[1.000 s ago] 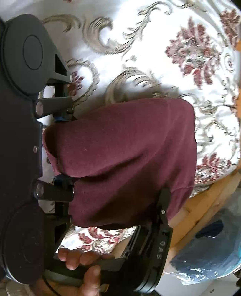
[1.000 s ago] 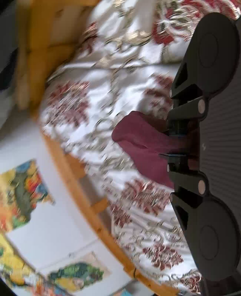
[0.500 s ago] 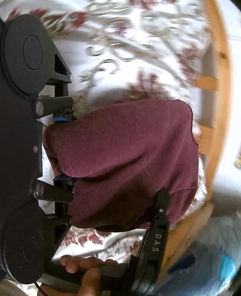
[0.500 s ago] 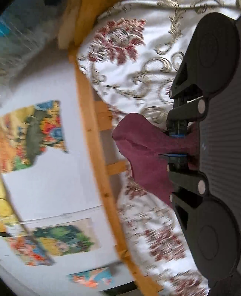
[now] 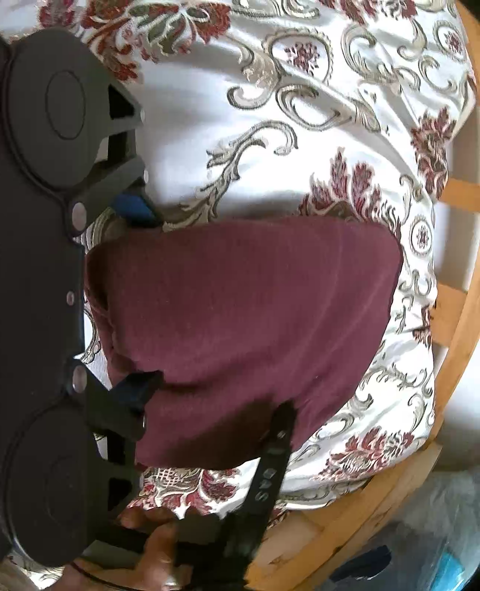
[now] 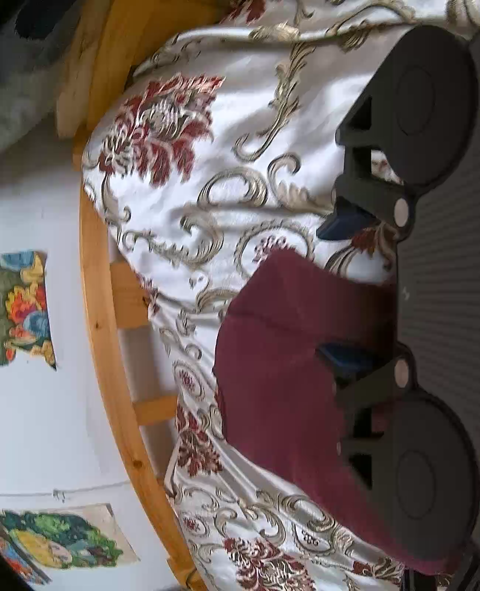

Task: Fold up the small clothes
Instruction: 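Release the folded shirt and raise both grippers away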

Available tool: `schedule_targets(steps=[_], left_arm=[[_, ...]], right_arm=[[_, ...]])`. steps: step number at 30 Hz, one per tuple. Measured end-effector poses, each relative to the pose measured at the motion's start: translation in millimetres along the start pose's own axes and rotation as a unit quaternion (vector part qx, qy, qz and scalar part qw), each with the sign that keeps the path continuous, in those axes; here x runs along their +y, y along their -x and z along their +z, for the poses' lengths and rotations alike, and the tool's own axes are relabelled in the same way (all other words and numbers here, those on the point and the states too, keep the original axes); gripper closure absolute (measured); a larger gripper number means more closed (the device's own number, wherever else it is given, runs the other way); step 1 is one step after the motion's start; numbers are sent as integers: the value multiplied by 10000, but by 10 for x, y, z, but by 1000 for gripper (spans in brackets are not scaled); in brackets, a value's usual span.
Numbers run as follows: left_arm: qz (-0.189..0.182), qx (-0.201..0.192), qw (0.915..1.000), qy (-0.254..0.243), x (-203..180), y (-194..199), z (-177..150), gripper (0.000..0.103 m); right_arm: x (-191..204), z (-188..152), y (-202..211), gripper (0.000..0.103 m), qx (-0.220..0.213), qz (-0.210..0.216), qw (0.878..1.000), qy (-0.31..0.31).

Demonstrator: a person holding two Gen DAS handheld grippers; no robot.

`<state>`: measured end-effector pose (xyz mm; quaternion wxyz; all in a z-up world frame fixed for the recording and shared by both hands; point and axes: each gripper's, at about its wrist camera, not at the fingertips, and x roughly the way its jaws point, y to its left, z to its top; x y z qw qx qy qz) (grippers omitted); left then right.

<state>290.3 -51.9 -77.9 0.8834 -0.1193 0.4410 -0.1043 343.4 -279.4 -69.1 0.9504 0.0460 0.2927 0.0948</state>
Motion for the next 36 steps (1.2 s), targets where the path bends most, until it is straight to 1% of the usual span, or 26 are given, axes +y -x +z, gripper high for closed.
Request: schedule_targets(steps=[1, 4, 7, 10, 13, 17, 21, 24, 28, 31, 36], left_arm=[[61, -25, 10000, 12, -7, 21, 4, 11], [313, -215, 9993, -21, -32, 115, 8, 4], [538, -500, 9972, -129, -74, 276, 26, 2], [790, -850, 9928, -286, -135, 490, 52, 1], [1000, -1133, 9874, -465, -214, 740, 83, 1], [1128, -1484, 9807, -598, -316, 1109, 70, 1], [1194, -1751, 9747, -713, -424, 1459, -40, 1], [1229, -1887, 9706, -853, -493, 1717, -183, 1], [1175, -2012, 9669, -1044, -559, 2005, -409, 1], [1108, -2106, 9646, -1140, -606, 2163, -580, 1], [1172, -2134, 9603, -1362, -647, 2309, -836, 1]], right_arm=[[0, -15, 38, 19, -31, -43, 10000, 2], [37, -46, 176, 10, -121, -233, 9996, 88], [96, -74, 367, 3, -249, -560, 9978, 248], [146, -87, 604, 0, -398, -721, 9959, 367], [184, -90, 886, 0, -624, -789, 9943, 364], [235, -145, 1302, 0, -983, -718, 9924, 160], [303, -212, 1714, 0, -1288, -589, 9899, -11], [333, -282, 2036, 0, -1491, -478, 9876, -101], [360, -424, 2397, 0, -1549, -437, 9866, -253], [381, -558, 2604, 0, -1538, -497, 9864, -291], [443, -777, 2891, 0, -1546, -650, 9857, -170]])
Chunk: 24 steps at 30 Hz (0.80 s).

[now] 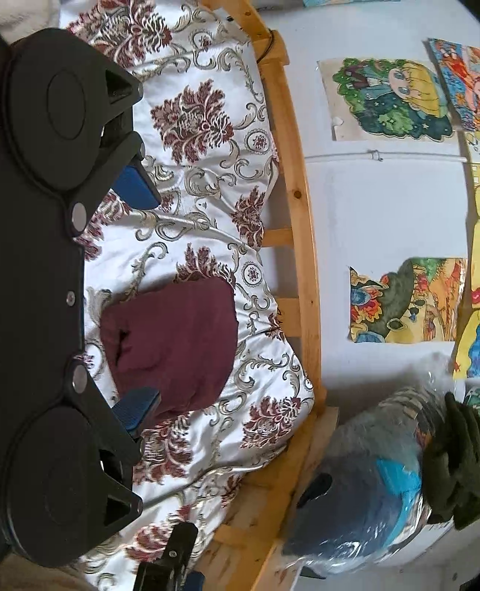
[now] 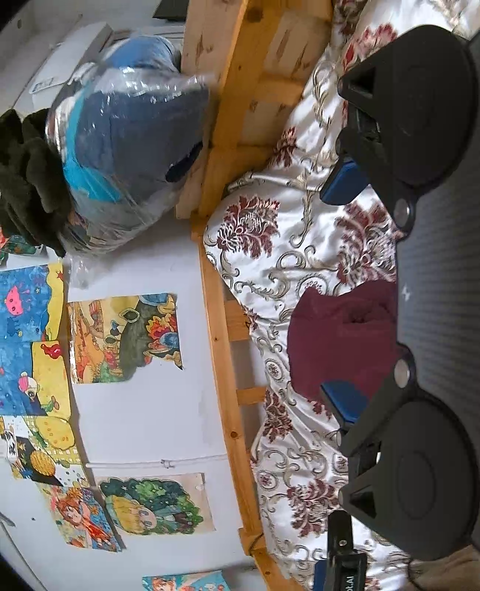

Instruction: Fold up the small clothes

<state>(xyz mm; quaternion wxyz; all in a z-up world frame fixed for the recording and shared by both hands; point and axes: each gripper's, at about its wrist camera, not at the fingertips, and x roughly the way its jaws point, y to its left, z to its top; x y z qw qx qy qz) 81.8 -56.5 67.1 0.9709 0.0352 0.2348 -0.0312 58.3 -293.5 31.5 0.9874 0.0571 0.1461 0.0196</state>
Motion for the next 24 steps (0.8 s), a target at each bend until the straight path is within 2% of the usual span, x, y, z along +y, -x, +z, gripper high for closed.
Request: schedule_targets(steps=[7, 14, 24], left_arm=[[-10, 16, 10000, -53, 11, 237, -281, 1], [71, 214, 9997, -92, 49, 233, -593, 1], [113, 342, 9990, 280, 205, 181, -629, 1]], right_arm=[[51, -157, 356, 0, -51, 11, 9998, 199], [150, -266, 414, 0, 164, 36, 9990, 409], [281, -314, 340, 0, 349, 5, 9962, 803]])
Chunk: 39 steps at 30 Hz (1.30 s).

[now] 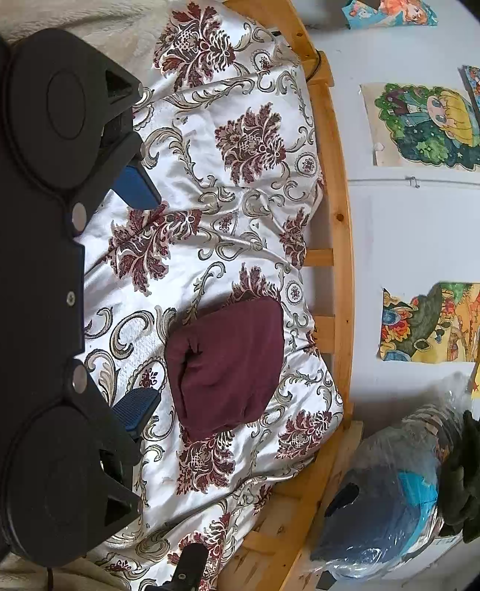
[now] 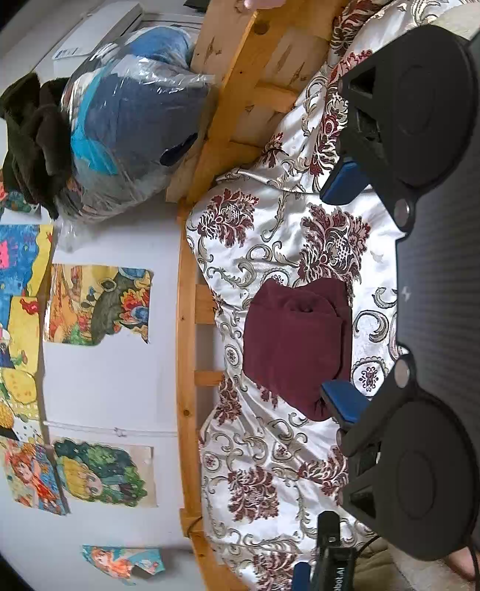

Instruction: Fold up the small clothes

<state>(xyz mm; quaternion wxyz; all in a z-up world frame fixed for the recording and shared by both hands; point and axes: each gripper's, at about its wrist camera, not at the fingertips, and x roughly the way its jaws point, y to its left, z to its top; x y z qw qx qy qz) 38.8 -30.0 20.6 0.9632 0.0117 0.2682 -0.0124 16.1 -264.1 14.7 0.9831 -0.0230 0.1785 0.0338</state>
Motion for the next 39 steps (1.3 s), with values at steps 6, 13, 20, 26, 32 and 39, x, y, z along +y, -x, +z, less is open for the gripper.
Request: schedule_targets(steps=[6, 13, 20, 26, 32, 39], left_arm=[[15, -1, 10000, -21, -13, -1, -9, 1], [22, 0, 10000, -37, -18, 0, -12, 1], [23, 6, 10000, -45, -20, 0, -17, 1], [23, 25, 10000, -46, -15, -3, -15, 1], [26, 30, 10000, -71, -15, -2, -18, 1], [3, 41, 9999, -104, 24, 4, -34, 1]], right_arm=[[43, -5, 17, 0, -47, -29, 9999, 152], [-2, 4, 7, 0, -25, -24, 10000, 48], [-20, 4, 6, 0, -32, -23, 10000, 13], [-46, 17, 10, 0, -49, -17, 10000, -75], [-69, 16, 4, 0, -45, -7, 9999, -141], [-93, 5, 15, 0, -68, 0, 9997, -229]])
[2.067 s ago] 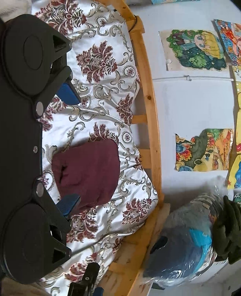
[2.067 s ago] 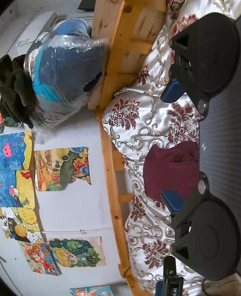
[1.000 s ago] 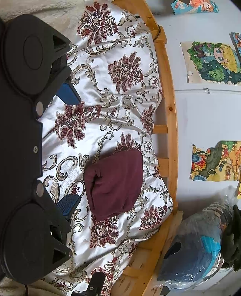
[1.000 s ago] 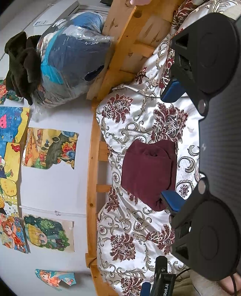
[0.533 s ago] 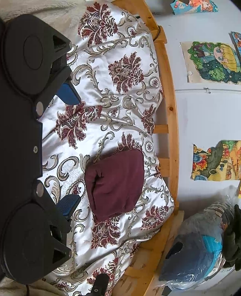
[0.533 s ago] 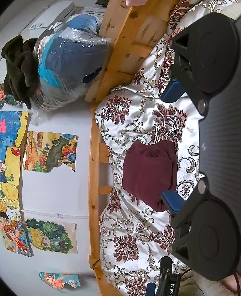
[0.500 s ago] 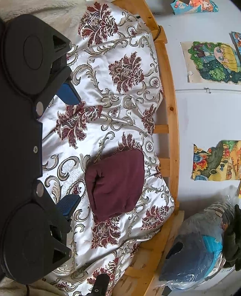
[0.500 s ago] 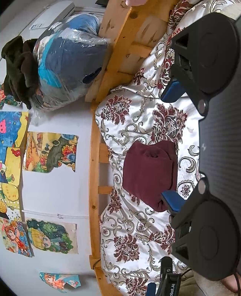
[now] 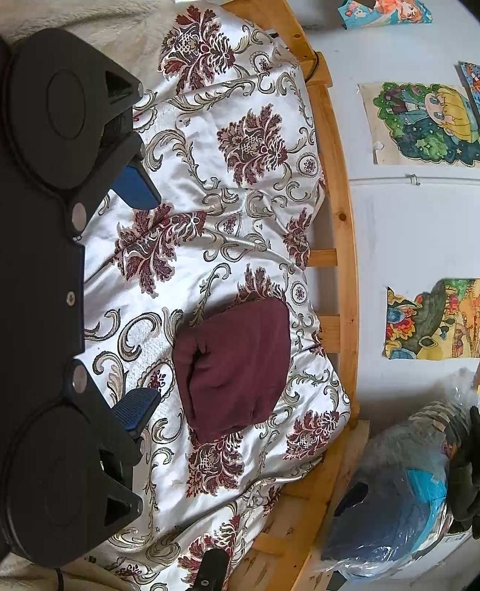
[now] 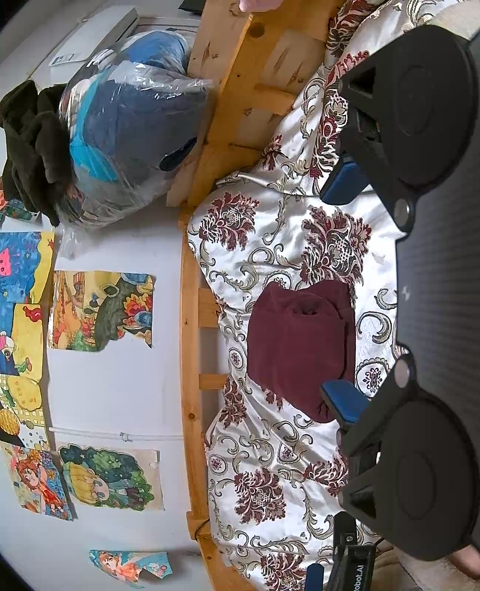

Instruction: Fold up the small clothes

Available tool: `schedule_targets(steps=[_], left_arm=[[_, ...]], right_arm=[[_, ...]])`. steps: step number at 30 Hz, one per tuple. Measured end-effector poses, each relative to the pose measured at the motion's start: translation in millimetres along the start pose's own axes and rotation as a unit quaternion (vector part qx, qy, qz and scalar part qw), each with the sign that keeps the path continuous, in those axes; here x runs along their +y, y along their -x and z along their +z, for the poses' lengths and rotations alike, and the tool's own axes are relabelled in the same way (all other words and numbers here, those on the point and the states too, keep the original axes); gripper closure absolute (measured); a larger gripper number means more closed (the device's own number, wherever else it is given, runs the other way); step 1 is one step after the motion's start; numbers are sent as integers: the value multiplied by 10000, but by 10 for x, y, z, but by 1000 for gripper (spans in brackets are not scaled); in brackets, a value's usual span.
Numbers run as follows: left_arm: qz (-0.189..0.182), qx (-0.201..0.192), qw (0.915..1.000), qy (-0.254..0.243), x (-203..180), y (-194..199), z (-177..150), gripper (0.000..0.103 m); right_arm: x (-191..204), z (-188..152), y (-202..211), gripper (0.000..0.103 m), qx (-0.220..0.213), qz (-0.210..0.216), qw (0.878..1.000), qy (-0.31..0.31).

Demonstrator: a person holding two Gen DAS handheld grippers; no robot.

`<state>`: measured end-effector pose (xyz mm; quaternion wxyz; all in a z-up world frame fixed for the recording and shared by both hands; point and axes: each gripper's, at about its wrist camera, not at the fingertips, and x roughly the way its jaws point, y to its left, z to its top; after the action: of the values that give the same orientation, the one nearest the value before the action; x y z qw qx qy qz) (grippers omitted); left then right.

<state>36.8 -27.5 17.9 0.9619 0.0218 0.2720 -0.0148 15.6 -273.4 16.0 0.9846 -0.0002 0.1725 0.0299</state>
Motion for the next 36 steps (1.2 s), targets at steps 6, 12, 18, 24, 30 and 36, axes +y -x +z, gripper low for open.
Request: schedule_targets(steps=[6, 12, 18, 24, 30, 36], left_arm=[[1, 2, 10000, -2, -10, -3, -1, 1], [2, 5, 10000, -14, -5, 1, -2, 1], [-2, 26, 10000, -15, 5, 1, -11, 1], [16, 28, 10000, -31, 21, -2, -3, 1], [21, 30, 10000, -37, 22, -3, -4, 1], [20, 37, 10000, -42, 27, -4, -4, 1]], right_arm=[[-8, -1, -1, 0, 4, 1, 10000, -8], [-4, 1, -3, 0, 12, -1, 10000, -12], [-3, -10, -3, 0, 35, 10, 10000, -67], [-7, -9, -1, 0, 23, 10, 10000, -82], [1, -10, 1, 0, 28, 11, 10000, -93], [11, -9, 3, 0, 34, 4, 9999, -99]])
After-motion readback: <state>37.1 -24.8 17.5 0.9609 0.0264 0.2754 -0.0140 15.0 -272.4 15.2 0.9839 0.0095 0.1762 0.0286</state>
